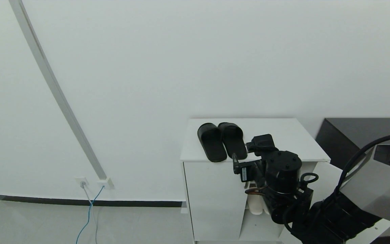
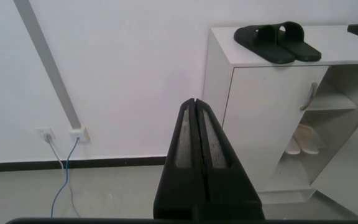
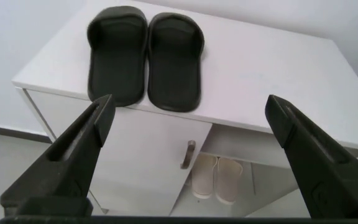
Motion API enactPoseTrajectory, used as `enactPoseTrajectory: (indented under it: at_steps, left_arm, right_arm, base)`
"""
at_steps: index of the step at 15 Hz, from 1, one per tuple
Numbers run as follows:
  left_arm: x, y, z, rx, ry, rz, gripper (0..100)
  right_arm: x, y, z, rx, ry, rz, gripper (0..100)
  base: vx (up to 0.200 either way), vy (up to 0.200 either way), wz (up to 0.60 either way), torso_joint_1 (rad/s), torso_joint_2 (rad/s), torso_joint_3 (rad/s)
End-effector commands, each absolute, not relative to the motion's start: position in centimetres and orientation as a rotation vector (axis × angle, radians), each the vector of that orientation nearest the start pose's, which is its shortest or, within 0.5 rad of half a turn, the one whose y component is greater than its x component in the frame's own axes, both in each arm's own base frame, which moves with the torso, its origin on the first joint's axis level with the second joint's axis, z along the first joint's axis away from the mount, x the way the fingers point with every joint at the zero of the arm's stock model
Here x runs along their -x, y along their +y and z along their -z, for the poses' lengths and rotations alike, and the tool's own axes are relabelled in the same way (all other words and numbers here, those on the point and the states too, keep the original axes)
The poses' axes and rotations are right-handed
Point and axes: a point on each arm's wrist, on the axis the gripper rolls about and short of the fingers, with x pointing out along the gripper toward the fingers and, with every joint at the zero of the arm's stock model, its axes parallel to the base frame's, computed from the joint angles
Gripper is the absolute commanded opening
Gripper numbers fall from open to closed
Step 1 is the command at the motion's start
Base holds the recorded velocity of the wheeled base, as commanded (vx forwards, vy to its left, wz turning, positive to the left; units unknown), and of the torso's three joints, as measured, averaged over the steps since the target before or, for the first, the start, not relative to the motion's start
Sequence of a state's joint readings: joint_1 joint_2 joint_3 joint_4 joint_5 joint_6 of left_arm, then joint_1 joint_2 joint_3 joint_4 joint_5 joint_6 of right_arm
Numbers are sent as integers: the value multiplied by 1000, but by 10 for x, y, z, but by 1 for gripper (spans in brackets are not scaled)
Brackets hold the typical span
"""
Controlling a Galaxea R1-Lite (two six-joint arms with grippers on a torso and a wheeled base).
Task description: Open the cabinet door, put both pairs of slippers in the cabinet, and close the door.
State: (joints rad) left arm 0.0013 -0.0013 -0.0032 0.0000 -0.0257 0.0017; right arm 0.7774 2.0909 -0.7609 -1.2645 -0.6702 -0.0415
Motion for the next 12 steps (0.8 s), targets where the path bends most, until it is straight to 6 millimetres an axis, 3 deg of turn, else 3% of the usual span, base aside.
enactPoseTrajectory:
  at_steps: [1, 6, 12]
  left_arm:
    - [23, -1, -76, -2, -3, 25, 0]
    - [23, -1, -76, 0, -3, 25, 0]
    - [23, -1, -76, 0, -3, 25, 0]
  right_arm:
    - [-264, 251, -96, 85, 60, -131, 100]
    - [-273, 268, -97, -23, 175, -188, 100]
    - [-281, 264, -97, -45, 228, -217, 100]
  base:
    - [0, 0, 0, 56, -144, -56]
    - [0, 0, 0, 0, 0, 0]
    - [200, 0, 0, 2, -1, 4]
